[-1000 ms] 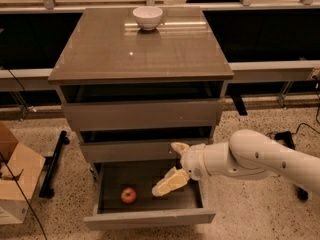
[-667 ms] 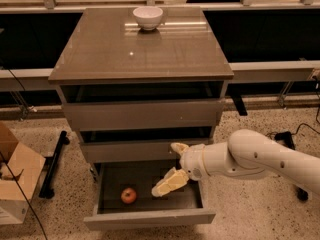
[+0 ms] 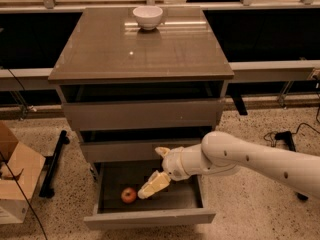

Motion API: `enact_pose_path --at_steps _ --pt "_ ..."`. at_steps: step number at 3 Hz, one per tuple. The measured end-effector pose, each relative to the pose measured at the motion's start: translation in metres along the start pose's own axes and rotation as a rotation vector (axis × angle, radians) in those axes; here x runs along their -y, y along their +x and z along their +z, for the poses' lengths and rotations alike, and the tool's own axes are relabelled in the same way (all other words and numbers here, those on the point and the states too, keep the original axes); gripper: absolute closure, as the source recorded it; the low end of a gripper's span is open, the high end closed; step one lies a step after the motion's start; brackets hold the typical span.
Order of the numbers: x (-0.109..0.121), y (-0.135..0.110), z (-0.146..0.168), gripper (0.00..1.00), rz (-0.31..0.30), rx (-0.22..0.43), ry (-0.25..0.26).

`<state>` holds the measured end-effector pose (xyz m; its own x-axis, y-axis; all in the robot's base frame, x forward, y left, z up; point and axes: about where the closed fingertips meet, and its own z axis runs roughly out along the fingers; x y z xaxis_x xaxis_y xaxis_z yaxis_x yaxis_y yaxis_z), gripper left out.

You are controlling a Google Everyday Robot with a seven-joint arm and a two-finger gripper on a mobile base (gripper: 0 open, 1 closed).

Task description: Pick apple from bottom drawer and place on counter

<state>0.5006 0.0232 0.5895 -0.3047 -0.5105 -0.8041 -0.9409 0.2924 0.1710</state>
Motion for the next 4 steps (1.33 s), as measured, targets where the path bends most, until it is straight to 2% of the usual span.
enact_pose_path --at_steps 1,2,3,4 --pt "0.017 0.041 0.043 0.0 0.056 0.031 -0.01" --pt "0.043 0.098 0.089 0.0 0.133 0.07 -0.005" --pt "0.066 0.136 0.119 0.0 0.189 0.103 -0.002" --pt "0.067 0.144 0.127 0.0 0.21 0.091 -0.001"
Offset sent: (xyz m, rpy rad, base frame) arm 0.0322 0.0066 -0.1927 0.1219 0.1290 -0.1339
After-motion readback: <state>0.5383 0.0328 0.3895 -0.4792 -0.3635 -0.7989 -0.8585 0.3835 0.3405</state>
